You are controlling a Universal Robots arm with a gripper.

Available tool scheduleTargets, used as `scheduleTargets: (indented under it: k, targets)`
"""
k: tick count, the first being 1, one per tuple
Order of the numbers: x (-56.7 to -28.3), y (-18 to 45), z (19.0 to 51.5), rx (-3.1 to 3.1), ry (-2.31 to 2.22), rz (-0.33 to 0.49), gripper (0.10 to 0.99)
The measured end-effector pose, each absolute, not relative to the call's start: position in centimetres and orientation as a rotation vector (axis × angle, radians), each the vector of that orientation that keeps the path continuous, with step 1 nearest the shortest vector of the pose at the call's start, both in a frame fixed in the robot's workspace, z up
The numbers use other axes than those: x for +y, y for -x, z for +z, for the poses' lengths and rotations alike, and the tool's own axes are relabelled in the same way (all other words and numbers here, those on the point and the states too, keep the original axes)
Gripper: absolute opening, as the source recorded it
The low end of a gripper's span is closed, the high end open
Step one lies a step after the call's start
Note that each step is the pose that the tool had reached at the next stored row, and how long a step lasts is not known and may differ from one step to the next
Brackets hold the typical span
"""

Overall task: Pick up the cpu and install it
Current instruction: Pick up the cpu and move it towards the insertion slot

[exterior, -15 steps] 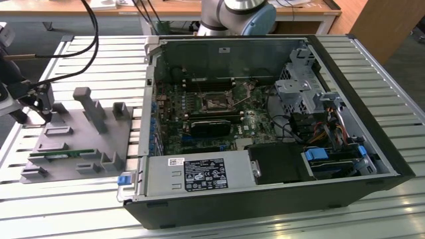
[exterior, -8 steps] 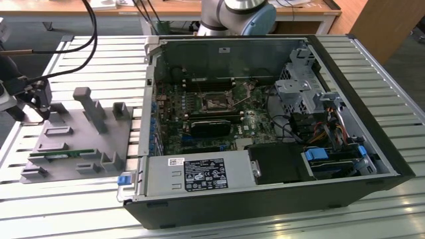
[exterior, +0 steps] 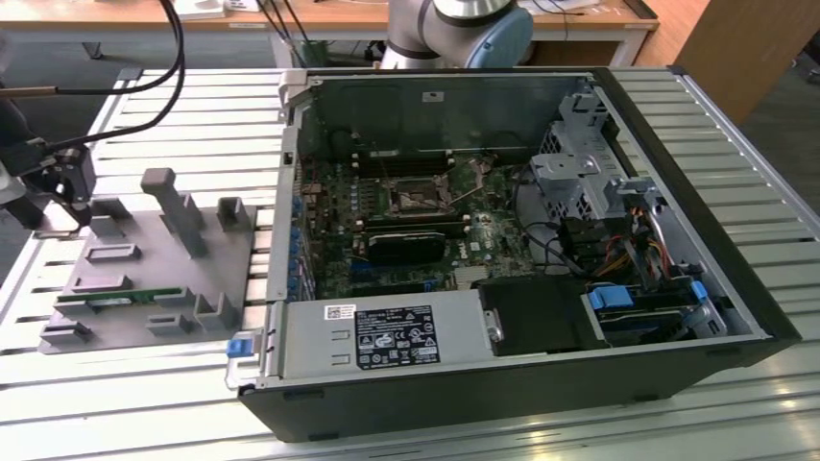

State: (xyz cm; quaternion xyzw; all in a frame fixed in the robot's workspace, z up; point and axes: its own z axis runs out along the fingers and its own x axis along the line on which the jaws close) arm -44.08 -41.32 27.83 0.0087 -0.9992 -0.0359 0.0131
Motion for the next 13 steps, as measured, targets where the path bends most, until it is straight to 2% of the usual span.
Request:
scheduleTargets:
  k: [13]
  targets:
    - [-41.3,44.1,29.9,-3.114,-0.027,-0.112,0.529]
